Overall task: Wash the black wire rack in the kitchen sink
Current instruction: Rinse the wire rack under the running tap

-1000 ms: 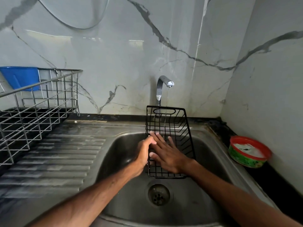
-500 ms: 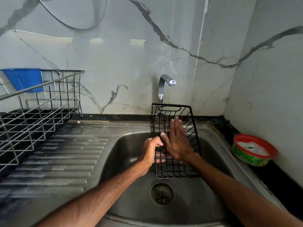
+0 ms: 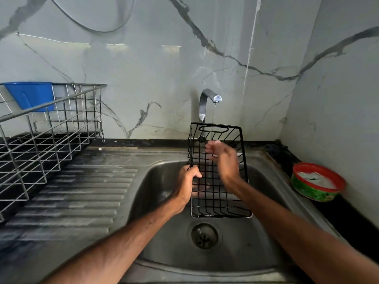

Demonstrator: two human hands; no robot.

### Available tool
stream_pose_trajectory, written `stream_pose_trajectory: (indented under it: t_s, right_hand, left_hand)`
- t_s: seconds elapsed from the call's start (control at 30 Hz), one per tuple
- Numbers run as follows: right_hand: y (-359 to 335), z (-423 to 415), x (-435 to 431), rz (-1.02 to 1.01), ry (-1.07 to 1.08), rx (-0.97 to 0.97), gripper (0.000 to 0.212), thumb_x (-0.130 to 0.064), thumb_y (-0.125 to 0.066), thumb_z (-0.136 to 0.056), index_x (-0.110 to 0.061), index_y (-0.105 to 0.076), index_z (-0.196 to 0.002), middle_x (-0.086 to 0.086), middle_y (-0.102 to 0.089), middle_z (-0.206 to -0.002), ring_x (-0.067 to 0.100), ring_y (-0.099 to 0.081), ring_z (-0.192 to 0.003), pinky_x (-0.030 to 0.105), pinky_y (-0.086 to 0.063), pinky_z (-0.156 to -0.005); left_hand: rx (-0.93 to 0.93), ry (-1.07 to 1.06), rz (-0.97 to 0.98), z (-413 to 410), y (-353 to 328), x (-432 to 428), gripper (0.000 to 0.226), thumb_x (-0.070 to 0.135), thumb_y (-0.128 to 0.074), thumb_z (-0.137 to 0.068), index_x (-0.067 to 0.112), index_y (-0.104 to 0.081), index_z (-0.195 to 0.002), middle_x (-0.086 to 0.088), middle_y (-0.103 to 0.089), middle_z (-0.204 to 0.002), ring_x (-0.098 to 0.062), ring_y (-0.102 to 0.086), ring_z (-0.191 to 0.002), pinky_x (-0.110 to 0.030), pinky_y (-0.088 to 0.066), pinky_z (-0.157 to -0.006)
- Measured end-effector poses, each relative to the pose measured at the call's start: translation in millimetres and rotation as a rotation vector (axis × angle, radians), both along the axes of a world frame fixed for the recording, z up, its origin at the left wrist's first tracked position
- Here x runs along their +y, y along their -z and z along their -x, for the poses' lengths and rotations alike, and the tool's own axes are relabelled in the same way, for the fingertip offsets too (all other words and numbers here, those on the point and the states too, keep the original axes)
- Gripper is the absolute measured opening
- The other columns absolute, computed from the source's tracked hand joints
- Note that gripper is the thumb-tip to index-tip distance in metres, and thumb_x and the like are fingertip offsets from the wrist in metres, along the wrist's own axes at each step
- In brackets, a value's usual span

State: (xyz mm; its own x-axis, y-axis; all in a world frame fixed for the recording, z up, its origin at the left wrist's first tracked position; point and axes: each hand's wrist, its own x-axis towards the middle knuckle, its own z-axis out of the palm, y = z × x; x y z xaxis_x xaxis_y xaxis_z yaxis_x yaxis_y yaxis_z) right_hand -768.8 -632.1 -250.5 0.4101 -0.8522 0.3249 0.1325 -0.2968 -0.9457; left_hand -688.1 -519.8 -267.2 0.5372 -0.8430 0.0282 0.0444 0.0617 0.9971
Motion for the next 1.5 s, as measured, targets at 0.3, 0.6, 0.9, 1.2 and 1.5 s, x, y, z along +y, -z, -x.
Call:
stream_pose_trajectory:
  t_s: [0.3,0.6,0.9,1.2,1.5]
  right_hand:
    - [8,12,-5,-0.603,-0.519,0.353,0.095,-0.07,-0.001,-0.098,-0.004,-0.068,-0.108,0.019,-0.075,-0.101,0.034,-0.074,-0.093,0.039,-0.057,-0.078]
    - [2,17,-20,-0.526,-0.413,-0.002,0.085,-0.065,-0.009,-0.102,-0.004,-0.063,-0.127,0.016,-0.071,-0.12,0.03,-0.069,-0.109,0.038,-0.054,-0.084]
    - [7,14,0,-0.304,-0.461,0.567,0.095,-0.07,-0.011,-0.099,0.004,-0.068,-0.112,0.021,-0.075,-0.101,0.037,-0.074,-0.095,0.044,-0.057,-0.085]
    - [30,12,3,-0.321,-0.546,0.83,0.052,-0.045,-0.042,-0.105,-0.001,-0.069,-0.112,0.012,-0.077,-0.103,0.027,-0.074,-0.099,0.035,-0.056,-0.081]
    - [1,15,0,0.338,-0.05,0.983,0.016,-0.017,-0.067,-0.088,-0.008,-0.079,-0.082,0.005,-0.075,-0.076,0.007,-0.061,-0.058,0.017,-0.048,-0.05]
  left_hand:
    - [-0.015,0.046,0.032,-3,0,-2,0.046,0.026,-0.052,-0.063,-0.001,-0.062,-0.1,-0.01,-0.068,-0.086,-0.016,-0.067,-0.072,-0.023,-0.053,-0.061]
    - [0.026,0.065,0.021,-7,0,2,0.066,0.02,-0.054,-0.06,0.0,-0.056,-0.124,-0.015,-0.074,-0.114,-0.024,-0.073,-0.087,-0.035,-0.056,-0.074]
    - [0.023,-0.069,0.028,-14,3,0,0.082,0.037,-0.06,-0.049,-0.01,-0.062,-0.116,-0.014,-0.072,-0.111,-0.028,-0.066,-0.1,-0.038,-0.052,-0.081]
    - [0.011,-0.066,-0.026,-19,2,1,0.067,0.03,-0.057,-0.055,-0.006,-0.063,-0.112,-0.006,-0.075,-0.113,-0.034,-0.069,-0.103,-0.04,-0.054,-0.081]
    - [-0.319,-0.138,-0.181,-34,13,-6,0.077,0.046,-0.069,-0.035,0.025,-0.062,-0.109,-0.004,-0.071,-0.107,-0.028,-0.066,-0.103,-0.043,-0.055,-0.086]
